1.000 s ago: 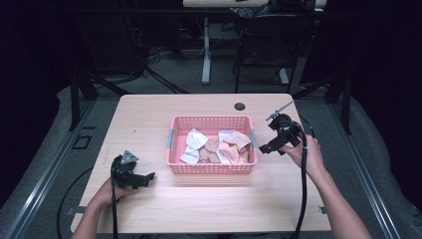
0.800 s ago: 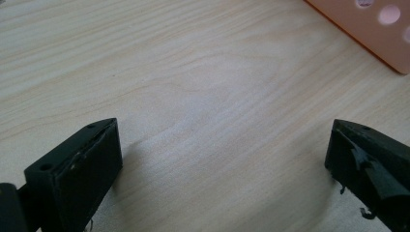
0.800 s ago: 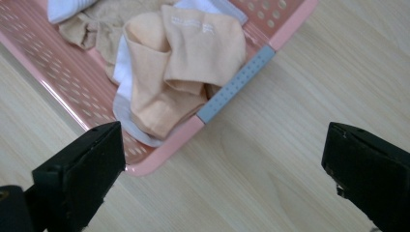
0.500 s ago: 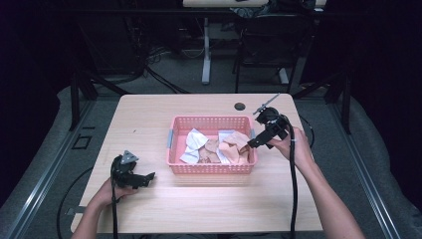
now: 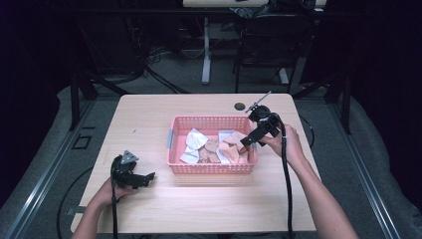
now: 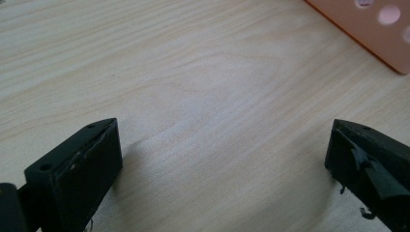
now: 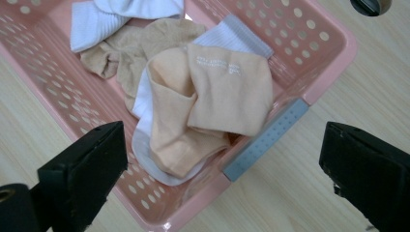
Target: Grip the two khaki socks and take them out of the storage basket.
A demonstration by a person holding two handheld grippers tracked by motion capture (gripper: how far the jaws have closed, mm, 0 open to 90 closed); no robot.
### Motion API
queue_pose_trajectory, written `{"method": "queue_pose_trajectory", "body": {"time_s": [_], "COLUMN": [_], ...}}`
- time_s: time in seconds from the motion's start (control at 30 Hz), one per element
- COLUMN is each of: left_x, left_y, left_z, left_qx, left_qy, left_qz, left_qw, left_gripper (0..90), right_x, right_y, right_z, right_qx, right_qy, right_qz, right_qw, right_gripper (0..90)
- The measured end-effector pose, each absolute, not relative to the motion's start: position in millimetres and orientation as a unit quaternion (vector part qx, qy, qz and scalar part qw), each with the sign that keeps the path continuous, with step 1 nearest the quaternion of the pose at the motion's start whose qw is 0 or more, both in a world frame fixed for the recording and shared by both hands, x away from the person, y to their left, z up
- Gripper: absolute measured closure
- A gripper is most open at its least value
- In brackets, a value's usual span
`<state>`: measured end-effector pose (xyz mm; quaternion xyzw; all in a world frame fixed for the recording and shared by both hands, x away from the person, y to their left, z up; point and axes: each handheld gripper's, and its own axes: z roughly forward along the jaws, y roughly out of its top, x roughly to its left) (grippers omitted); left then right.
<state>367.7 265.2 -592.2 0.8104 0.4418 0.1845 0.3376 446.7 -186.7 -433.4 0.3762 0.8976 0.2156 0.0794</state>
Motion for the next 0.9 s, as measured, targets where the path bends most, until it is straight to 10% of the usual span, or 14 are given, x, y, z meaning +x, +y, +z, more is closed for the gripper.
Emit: {"method": "queue_pose_trajectory", "body": {"time_s": [0.9], "left_x": [368], "left_y": [265], "left_z": [-592], "left_qx": [0.811], "left_qy": [0.441], "left_qz": [0.184], "left_qw": [0.338], "left_gripper": [0.0], "right_x": [483], "right_y": [-138], "right_z": [-482], "right_qx": [0.382], "right_qy": [0.914], "right_qz": [0.125], "right_qw": [0.061], "right_gripper": [57.5]}}
